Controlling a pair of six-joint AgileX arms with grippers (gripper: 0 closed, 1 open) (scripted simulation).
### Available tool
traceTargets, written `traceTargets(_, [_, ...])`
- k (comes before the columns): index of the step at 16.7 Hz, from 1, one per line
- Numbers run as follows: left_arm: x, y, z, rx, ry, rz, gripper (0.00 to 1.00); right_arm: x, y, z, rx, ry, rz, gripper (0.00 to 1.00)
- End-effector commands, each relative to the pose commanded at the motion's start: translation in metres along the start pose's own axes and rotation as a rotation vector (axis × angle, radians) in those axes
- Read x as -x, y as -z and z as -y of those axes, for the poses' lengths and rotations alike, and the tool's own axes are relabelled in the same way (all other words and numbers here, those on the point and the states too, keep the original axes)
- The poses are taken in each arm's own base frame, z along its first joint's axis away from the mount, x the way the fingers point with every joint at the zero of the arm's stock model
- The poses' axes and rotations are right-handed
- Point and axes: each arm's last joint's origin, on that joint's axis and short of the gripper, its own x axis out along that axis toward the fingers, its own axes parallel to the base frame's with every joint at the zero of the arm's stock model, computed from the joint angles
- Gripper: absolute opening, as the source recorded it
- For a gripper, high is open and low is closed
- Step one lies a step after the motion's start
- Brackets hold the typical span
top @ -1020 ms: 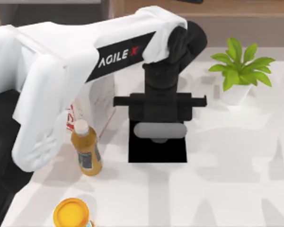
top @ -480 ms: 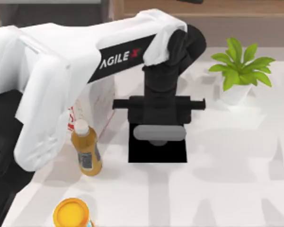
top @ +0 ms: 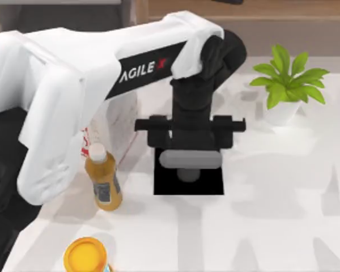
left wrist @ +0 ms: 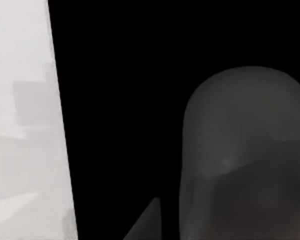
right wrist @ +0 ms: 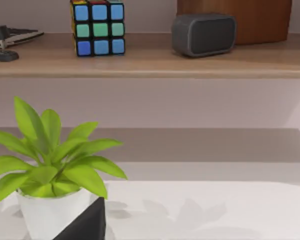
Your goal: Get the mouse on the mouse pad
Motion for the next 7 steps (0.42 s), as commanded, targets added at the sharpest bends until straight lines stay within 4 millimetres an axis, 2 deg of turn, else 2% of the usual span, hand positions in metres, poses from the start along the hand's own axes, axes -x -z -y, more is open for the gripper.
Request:
traceTargets(1, [0.0,0.0,0.0,0.0,0.0,0.0,0.98,0.0,0.0,0.0,0.0,0.0,0.0,1.0])
traceTargets(2, [0.0,0.0,0.0,0.0,0.0,0.0,1.0,0.0,0.0,0.0,0.0,0.0,0.0,1.0])
traceTargets(7, [0.0,0.0,0.0,0.0,0.0,0.0,1.0,0.0,0.0,0.0,0.0,0.0,0.0,1.0])
